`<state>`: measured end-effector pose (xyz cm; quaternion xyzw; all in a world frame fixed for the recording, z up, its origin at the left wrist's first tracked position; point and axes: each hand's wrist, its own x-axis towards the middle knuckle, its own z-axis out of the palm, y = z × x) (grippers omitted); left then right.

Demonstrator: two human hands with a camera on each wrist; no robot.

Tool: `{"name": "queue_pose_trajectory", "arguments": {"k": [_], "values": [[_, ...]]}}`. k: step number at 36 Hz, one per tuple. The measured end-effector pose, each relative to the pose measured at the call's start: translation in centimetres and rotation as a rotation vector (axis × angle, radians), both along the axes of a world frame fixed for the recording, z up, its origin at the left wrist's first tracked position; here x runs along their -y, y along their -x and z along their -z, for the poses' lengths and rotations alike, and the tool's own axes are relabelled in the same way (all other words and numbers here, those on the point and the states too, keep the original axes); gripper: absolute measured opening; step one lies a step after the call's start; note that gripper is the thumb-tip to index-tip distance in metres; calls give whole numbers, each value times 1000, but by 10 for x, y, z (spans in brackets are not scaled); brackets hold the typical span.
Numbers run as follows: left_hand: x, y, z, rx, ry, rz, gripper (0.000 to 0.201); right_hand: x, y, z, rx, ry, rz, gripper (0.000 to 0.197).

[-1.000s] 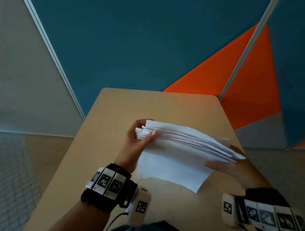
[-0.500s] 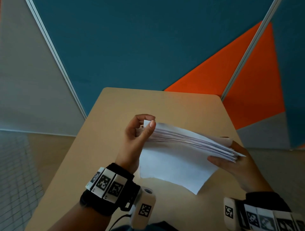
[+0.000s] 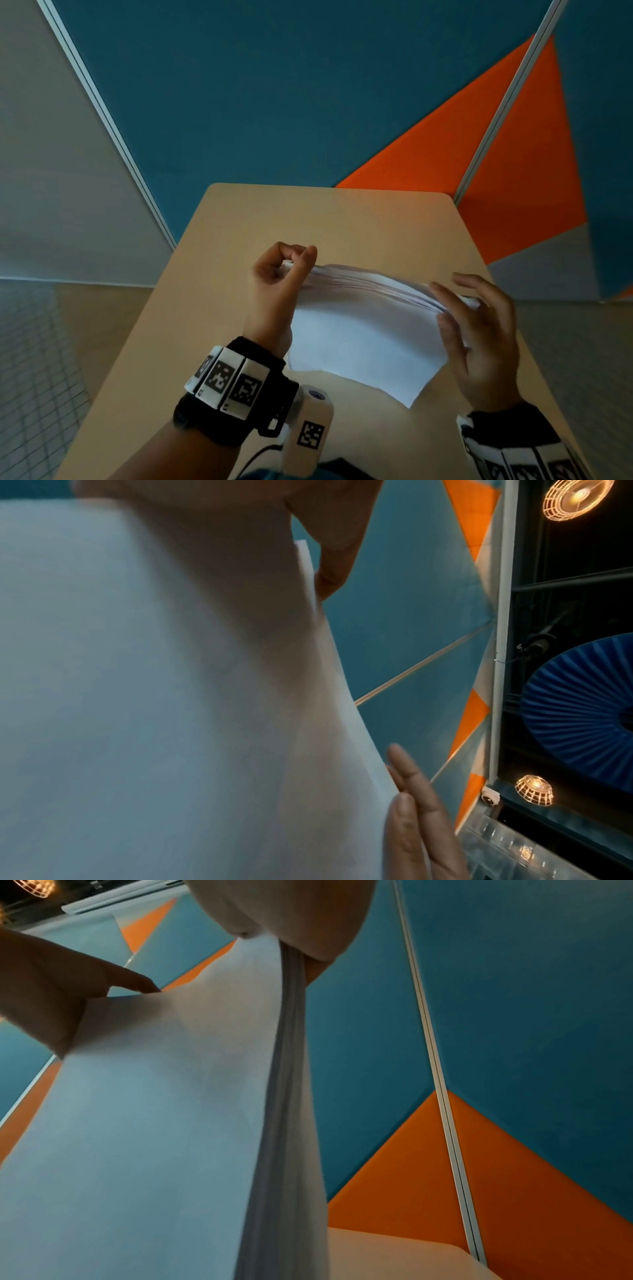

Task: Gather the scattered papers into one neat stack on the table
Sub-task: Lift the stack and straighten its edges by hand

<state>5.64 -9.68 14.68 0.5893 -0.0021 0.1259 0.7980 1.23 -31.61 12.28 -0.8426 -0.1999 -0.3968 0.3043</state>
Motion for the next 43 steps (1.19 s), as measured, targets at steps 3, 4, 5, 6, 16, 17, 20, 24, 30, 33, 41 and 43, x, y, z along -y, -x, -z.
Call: {"name": "queue_pose_trajectory", "arguments": {"k": [3,4,5,6,16,17,20,24,30,33,41,43], "values": [[-2,-2,3,-24,-3,-27,34,1,1,1,-22,11,7,33],[-3,-2,4,-28,-3,-33,33,1,0,3,-26,13,10,33],[-3,-2,5,-29,-4,-32,33,1,0,4,-24,15,13,34],[-2,-1,5,-29,-8,-26,32,0,-1,5,-16,15,12,35],[-1,2,4,-32,-62,20,26,2,2,5,-23,86,-3,31],[-1,2,4,-33,-61,11,27,2,2,4,-24,81,4,31],[-1,1,6,-28,-56,-3,22,0,3,1,-42,68,23,33],[-2,1,10,-12,-87,11,14,1,2,4,-67,88,22,31],[-19,-6,19,70,-129,238,44,5,-2,-7,-169,-133,-23,39],[-41,-9,32,-119,-245,465,85,19,-3,-9,-542,-483,-258,81],[-31,-3,20,-193,-423,581,39,12,-8,-6,-936,-525,-469,33],[-30,-6,11,-138,-372,532,41,12,-3,-23,-773,-516,-414,36]]}}
